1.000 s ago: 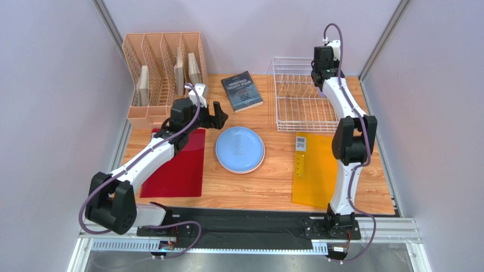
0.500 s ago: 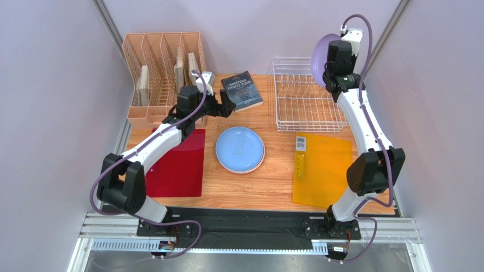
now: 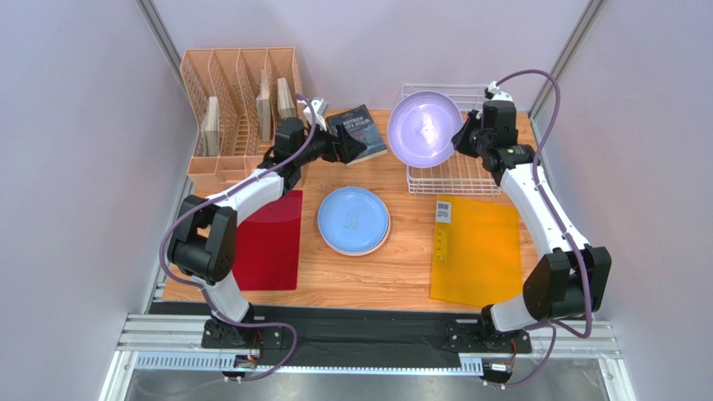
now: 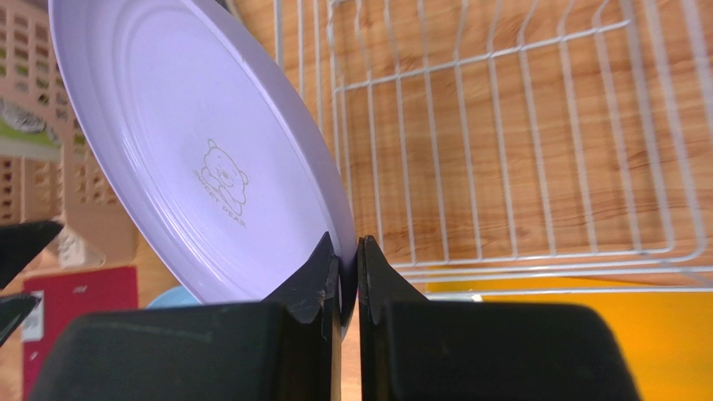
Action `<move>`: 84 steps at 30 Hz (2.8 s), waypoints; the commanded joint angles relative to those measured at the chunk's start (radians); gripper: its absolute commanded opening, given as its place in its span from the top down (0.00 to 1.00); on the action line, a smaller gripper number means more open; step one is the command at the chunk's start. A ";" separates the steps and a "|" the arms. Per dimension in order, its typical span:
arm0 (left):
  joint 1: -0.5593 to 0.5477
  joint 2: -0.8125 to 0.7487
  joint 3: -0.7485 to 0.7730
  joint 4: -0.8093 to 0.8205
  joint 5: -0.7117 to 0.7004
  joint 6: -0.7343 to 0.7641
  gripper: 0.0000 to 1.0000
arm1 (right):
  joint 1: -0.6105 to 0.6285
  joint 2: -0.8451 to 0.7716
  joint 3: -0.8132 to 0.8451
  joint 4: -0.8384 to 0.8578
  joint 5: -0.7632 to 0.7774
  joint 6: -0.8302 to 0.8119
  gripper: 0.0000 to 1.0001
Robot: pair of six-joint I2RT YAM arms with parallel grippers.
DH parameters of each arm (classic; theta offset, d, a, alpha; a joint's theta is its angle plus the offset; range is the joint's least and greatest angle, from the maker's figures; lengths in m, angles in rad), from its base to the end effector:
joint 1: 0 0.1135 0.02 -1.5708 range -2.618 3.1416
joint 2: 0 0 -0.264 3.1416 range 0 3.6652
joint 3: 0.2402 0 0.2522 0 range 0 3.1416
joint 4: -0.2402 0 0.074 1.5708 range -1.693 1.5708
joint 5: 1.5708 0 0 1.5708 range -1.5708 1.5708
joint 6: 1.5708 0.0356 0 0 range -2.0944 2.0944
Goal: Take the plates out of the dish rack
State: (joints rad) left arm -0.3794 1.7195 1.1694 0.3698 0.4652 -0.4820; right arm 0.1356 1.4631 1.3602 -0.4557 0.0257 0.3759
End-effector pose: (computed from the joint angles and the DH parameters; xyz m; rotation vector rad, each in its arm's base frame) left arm 0.3688 -0.1642 0.2787 0.2648 1.8290 -1.0217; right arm 0.3314 0.0443 0.3524 0.2718 2.1242 0.2736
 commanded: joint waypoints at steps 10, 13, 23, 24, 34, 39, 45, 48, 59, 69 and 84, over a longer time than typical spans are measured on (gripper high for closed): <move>-0.006 0.100 0.019 0.279 0.112 -0.158 0.00 | 0.021 -0.010 -0.099 0.170 -0.372 0.178 1.00; -0.009 0.120 0.029 0.296 0.118 -0.170 0.00 | 0.036 -0.004 -0.119 0.181 -0.392 0.185 1.00; -0.013 0.080 -0.036 0.302 0.101 -0.133 0.87 | 0.056 0.005 -0.141 0.193 -0.438 0.179 0.89; -0.013 0.066 -0.045 0.297 0.096 -0.130 0.97 | 0.055 0.011 -0.135 0.193 -0.441 0.181 0.80; -0.013 -0.112 -0.169 0.051 0.020 -0.026 1.00 | 0.055 0.039 -0.034 0.082 -0.307 0.100 0.37; -0.013 -0.257 -0.257 -0.109 -0.068 0.048 1.00 | 0.050 0.066 0.042 0.028 -0.182 0.049 0.37; -0.013 -0.365 -0.379 -0.180 -0.126 0.071 1.00 | 0.029 0.121 0.137 0.006 -0.144 0.038 0.37; -0.013 -0.376 -0.430 -0.173 -0.137 0.071 1.00 | 0.021 0.146 0.175 0.002 -0.132 0.029 0.37; -0.013 -0.351 -0.496 -0.155 -0.181 0.098 0.77 | 0.004 0.175 0.208 -0.006 -0.121 0.012 0.36; -0.013 -0.353 -0.473 -0.195 -0.204 0.134 0.12 | -0.001 0.175 0.218 -0.021 -0.098 -0.015 0.36; -0.015 -0.526 -0.202 -0.460 -0.336 0.269 0.09 | -0.002 0.091 0.224 -0.049 0.025 -0.161 0.36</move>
State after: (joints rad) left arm -0.3916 1.2343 0.8768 -0.0166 0.1864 -0.2676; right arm 0.1406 1.6222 1.5497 -0.5106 -0.0181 0.2939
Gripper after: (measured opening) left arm 0.914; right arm 0.637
